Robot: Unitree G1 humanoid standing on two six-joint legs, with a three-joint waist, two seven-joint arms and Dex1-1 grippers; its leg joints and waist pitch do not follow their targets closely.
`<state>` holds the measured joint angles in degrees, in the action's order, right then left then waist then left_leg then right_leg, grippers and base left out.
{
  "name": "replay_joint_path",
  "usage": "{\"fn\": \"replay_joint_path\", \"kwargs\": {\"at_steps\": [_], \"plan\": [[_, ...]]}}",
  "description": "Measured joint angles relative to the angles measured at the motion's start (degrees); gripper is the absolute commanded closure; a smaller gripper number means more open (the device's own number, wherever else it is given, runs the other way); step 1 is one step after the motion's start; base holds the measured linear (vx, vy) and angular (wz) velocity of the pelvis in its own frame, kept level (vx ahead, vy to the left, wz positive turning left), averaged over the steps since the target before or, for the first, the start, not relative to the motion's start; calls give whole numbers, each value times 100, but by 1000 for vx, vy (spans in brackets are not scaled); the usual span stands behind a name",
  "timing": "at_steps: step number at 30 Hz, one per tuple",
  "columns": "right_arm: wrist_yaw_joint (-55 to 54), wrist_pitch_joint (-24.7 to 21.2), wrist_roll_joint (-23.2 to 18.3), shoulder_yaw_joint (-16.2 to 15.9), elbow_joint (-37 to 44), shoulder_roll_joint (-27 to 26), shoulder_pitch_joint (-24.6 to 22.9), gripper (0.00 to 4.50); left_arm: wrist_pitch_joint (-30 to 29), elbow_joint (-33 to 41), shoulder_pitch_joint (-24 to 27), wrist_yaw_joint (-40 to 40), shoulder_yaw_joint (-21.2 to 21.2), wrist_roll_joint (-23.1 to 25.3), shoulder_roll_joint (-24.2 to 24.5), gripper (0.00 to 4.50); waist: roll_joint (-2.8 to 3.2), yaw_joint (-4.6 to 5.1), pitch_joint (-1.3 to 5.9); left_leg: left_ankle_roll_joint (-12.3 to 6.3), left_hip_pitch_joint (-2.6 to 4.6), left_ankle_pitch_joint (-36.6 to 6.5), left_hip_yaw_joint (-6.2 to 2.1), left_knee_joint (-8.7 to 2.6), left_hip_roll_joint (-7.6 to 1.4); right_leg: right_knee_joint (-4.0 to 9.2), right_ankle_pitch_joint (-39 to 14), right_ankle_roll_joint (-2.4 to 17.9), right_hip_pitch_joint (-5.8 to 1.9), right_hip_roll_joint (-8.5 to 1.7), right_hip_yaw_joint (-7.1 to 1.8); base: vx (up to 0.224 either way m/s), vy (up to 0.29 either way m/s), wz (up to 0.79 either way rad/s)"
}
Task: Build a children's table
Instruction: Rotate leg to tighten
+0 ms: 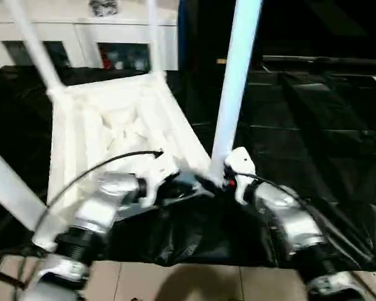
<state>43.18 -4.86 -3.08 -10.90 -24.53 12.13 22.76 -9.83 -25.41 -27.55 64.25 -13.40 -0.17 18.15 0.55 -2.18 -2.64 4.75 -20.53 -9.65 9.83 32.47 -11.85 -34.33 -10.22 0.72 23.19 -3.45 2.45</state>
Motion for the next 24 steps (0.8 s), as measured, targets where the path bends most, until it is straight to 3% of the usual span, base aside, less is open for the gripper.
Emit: {"fn": "replay_joint_path", "kwargs": {"at_steps": [4,7,19,24], "plan": [[1026,-17,-206,-206,321,496,-67,74,254,-214,-120,615,-68,-88,219,450,-3,-90,-2,-2,-4,0,2,1,0,10,1,2,-5,-1,2,0,0,0],[1508,-17,-340,-301,440,654,-82,101,295,-320,-166,920,-117,-179,324,450,-3,-154,-2,-2,-2,0,5,1,-1,8,1,2,-8,0,5,0,0,0],[1972,-128,-525,-373,810,774,-248,201,379,-489,-254,1497,-225,-253,439,450,-1,-285,-1,-1,0,1,2,6,-2,3,2,2,-10,-1,4,0,0,0],[1982,-133,-551,-373,891,790,-298,243,400,-490,-254,1545,-231,-251,488,450,-2,-289,-1,-1,2,0,2,6,-2,4,2,2,-11,-1,4,0,0,0]]}}
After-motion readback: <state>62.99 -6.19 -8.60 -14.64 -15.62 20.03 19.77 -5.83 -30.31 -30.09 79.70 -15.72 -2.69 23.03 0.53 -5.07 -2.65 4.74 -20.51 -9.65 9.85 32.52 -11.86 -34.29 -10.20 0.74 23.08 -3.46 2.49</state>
